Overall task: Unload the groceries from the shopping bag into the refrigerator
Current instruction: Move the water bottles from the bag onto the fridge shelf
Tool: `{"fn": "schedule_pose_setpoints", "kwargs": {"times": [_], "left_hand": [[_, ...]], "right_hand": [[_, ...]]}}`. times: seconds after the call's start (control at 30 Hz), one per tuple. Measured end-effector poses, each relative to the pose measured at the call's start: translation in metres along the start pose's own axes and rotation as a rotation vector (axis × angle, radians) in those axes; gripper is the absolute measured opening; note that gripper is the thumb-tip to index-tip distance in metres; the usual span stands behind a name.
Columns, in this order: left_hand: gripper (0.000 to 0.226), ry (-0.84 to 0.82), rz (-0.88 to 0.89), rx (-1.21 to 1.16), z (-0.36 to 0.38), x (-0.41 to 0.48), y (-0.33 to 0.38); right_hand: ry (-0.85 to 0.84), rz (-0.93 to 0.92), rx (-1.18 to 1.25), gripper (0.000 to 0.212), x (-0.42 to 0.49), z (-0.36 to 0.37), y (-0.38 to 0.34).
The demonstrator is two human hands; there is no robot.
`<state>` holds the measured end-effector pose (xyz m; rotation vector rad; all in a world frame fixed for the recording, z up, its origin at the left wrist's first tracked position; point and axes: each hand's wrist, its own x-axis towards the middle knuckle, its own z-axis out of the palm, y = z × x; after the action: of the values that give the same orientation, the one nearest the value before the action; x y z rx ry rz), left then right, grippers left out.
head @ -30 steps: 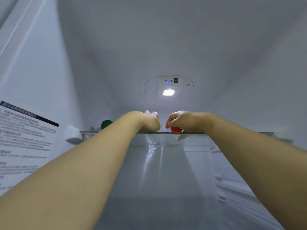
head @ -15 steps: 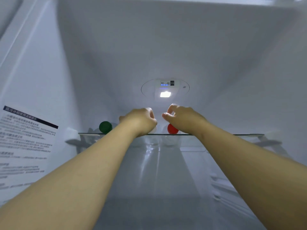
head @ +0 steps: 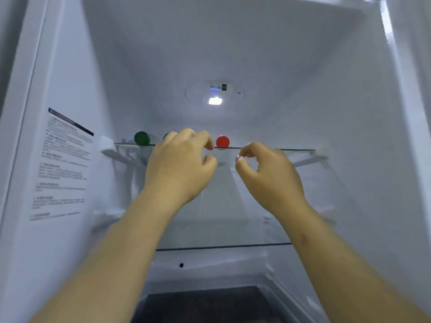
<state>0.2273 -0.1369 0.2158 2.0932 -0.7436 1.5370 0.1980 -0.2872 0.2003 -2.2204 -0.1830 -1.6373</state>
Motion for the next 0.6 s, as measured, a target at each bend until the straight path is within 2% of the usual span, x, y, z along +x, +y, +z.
{"fn": "schedule_pose_setpoints", "kwargs": {"times": [0.13, 0.23, 0.3, 0.47, 0.6], "left_hand": [[0.028, -0.181, -0.033, -0.043, 0.006, -0.075, -0.001], [0.031, -0.282, -0.047, -0.075, 0.021, -0.124, 0.002], [0.040, -0.317, -0.014, -0.122, 0.032, -0.149, 0.007], [0.034, -0.379, 0.035, -0.281, 0.044, -0.217, 0.022], [0.017, -0.551, 0.027, -0.368, 0.049, -0.281, 0.046]], "right_hand": [[-0.094, 0.014, -0.063, 0.028, -0.071, -0.013, 0.005], [-0.149, 0.056, -0.104, 0.041, -0.125, -0.012, 0.008], [-0.195, 0.099, -0.141, 0.045, -0.156, -0.012, 0.011], [-0.323, 0.244, -0.197, 0.060, -0.228, -0.024, 0.023], [-0.482, 0.409, -0.225, 0.041, -0.298, -0.051, 0.030]]}}
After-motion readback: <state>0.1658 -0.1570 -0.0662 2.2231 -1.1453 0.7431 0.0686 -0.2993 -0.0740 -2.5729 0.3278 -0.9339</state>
